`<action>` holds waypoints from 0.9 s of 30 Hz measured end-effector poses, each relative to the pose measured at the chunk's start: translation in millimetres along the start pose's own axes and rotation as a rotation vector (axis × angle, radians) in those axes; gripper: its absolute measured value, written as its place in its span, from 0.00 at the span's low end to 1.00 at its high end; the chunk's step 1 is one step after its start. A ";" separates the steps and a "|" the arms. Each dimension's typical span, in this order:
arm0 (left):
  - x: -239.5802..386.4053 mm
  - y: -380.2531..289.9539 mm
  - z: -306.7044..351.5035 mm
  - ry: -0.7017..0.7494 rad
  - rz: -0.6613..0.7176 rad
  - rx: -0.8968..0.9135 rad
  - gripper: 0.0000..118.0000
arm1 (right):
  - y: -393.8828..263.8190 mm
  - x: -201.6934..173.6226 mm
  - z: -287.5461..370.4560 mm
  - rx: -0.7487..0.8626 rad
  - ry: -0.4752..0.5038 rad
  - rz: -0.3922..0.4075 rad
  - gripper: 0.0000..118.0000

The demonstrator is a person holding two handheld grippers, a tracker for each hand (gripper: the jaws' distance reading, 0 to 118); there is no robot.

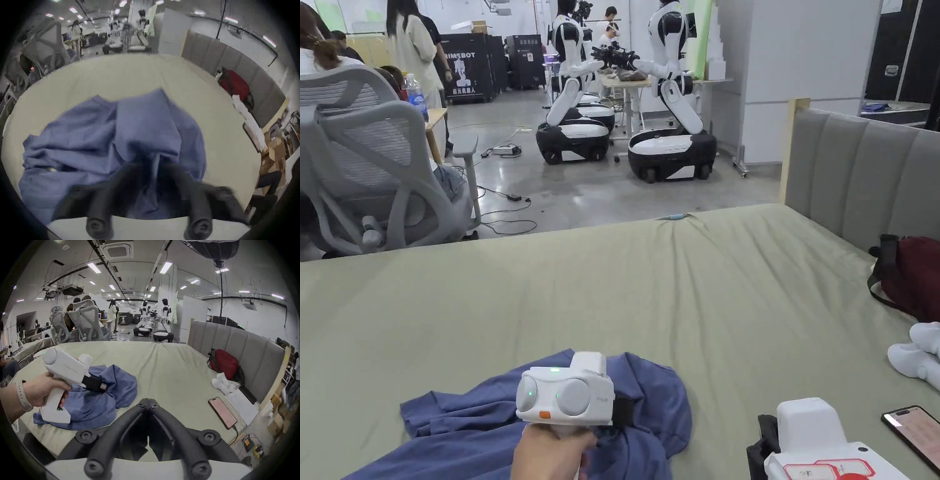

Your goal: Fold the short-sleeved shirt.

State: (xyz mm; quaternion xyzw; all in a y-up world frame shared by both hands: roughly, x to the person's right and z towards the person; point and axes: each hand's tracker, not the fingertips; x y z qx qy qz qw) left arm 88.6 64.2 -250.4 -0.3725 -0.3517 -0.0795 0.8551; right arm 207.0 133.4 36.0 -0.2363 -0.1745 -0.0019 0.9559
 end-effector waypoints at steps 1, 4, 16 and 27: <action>1.4 1.4 18.9 0.022 -0.022 0.060 0.55 | 1.8 -4.1 1.0 0.007 0.006 0.006 0.00; -3.6 -5.5 86.9 0.077 -0.029 0.257 0.88 | 10.4 -18.1 2.0 0.031 0.024 0.029 0.00; -72.6 -151.7 263.2 0.363 0.039 0.401 0.00 | 20.3 -84.9 2.3 0.084 0.104 0.061 0.00; -243.0 -77.5 225.3 0.244 0.300 -0.024 0.00 | 17.1 -103.2 -12.3 0.047 0.152 0.098 0.00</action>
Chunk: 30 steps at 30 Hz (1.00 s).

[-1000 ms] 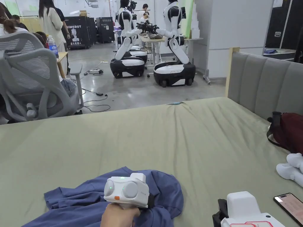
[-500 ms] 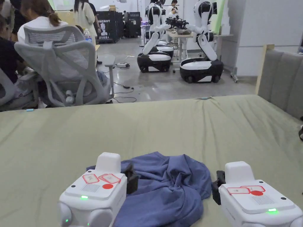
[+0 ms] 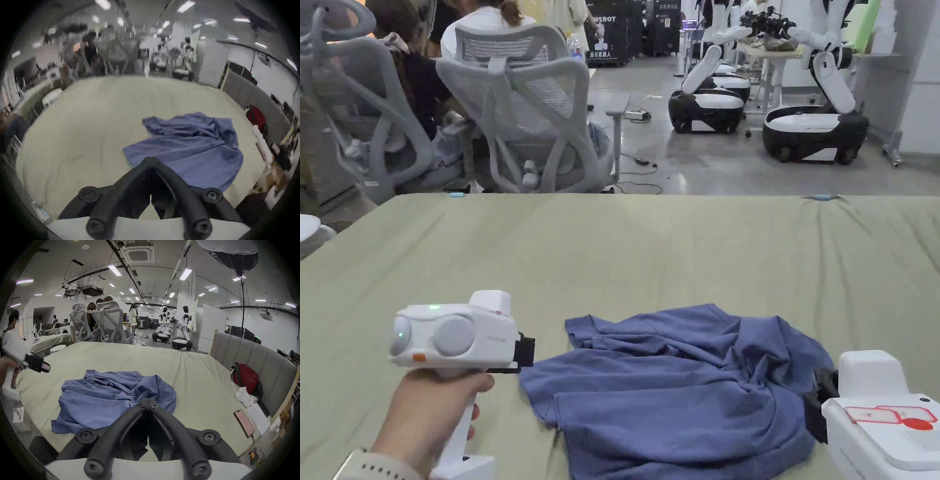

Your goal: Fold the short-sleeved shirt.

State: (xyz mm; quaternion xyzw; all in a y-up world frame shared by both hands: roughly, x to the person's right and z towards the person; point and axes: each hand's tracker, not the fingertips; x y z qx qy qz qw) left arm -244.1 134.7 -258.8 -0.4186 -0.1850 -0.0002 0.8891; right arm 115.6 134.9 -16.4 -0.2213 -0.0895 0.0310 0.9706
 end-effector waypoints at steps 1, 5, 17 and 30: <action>-6.7 10.3 -20.3 0.029 0.008 -0.059 0.00 | -0.9 0.2 -3.1 -0.006 0.003 0.001 0.00; -11.9 26.9 -65.8 0.091 0.037 -0.169 0.00 | -2.2 3.4 -16.6 -0.026 0.006 0.003 0.00; 14.6 9.2 -127.4 0.184 -0.026 -0.307 0.63 | -13.5 34.6 -51.9 -0.096 -0.044 -0.015 0.00; 34.4 46.6 -37.1 0.038 -0.090 -0.058 0.00 | -10.4 107.1 -111.3 -0.244 -0.075 -0.058 0.00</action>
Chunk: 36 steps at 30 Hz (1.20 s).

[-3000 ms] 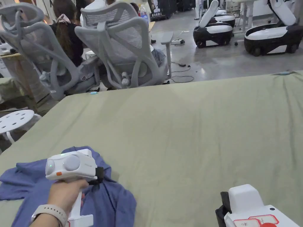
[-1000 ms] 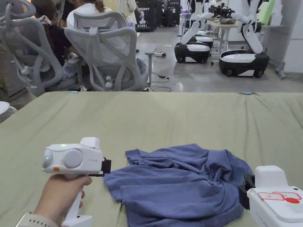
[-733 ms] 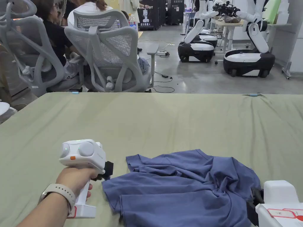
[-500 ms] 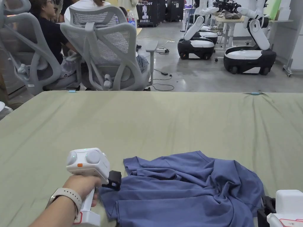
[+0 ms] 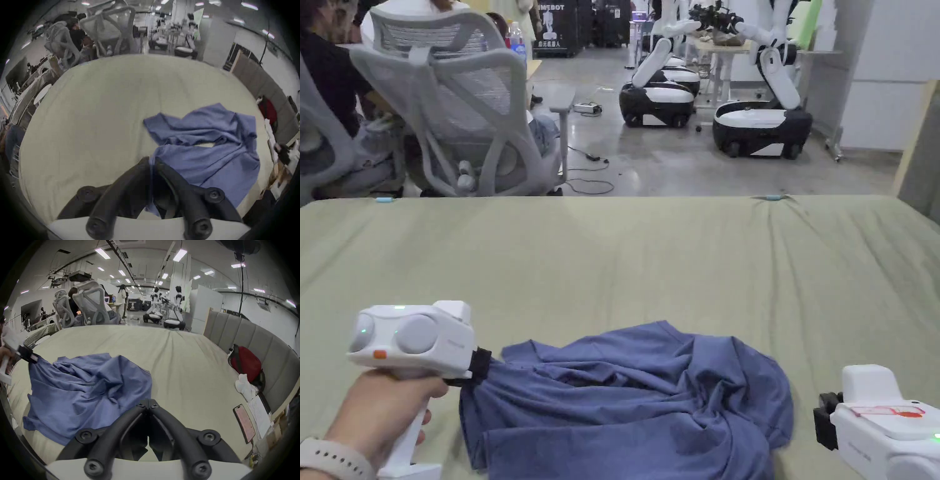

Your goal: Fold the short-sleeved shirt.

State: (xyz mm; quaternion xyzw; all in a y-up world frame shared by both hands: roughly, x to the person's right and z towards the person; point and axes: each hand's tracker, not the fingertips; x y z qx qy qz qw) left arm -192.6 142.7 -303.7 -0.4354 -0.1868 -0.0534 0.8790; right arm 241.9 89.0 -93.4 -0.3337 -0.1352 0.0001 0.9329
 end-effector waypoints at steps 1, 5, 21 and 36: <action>-2.0 2.4 -1.2 0.000 -0.003 0.007 0.00 | 1.7 6.2 -12.3 -0.024 0.003 -0.013 0.00; -6.0 4.0 -3.3 0.000 -0.010 0.026 0.00 | 4.2 25.2 -66.6 -0.083 0.098 -0.037 0.00; -16.0 -11.0 -13.1 0.123 -0.145 0.060 0.00 | 19.0 9.3 -108.9 -0.197 0.226 -0.035 0.02; -41.0 70.8 111.6 0.428 -0.287 0.430 0.00 | 194.8 46.1 73.3 0.254 -0.104 0.098 0.02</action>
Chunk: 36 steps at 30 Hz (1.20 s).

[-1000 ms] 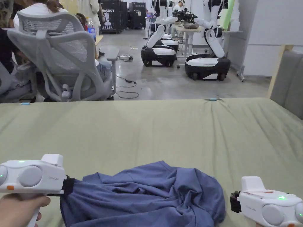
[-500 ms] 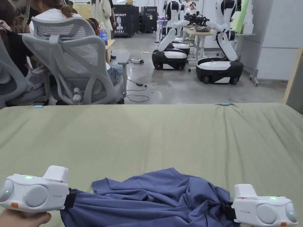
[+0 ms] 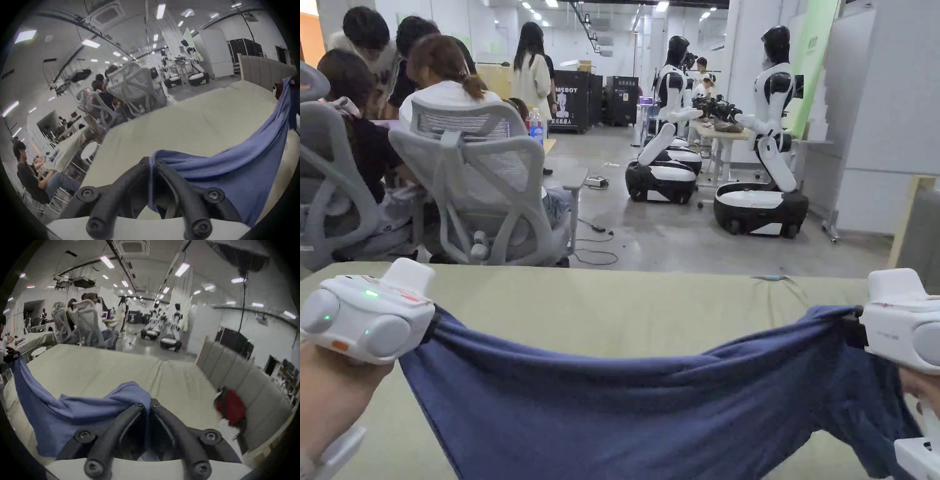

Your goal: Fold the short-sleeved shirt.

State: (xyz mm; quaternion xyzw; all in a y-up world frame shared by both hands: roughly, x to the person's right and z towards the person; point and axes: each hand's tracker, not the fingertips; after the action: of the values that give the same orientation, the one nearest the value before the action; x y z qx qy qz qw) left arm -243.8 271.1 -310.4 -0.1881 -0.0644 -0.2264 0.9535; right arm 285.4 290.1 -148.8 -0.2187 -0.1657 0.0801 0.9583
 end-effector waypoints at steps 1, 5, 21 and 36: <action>-5.2 9.0 2.7 0.012 0.011 0.015 0.00 | 11.4 4.7 3.6 0.027 -0.025 0.001 0.02; -28.4 55.4 1.9 0.022 0.081 0.071 0.00 | 60.6 22.2 17.0 0.118 -0.121 -0.014 0.02; 8.4 95.3 -70.0 0.009 0.166 0.045 0.00 | 59.9 33.4 -65.2 0.082 -0.204 -0.029 0.02; 26.8 -2.2 -15.8 -0.127 0.181 -0.046 0.00 | -68.4 45.1 -51.6 -0.128 -0.114 -0.051 0.02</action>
State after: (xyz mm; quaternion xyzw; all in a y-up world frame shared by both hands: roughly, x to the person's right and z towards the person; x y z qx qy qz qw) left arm -220.4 252.2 -318.6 -0.2287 -0.1021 -0.1284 0.9596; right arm 351.2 219.1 -149.4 -0.2702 -0.2303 0.0573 0.9331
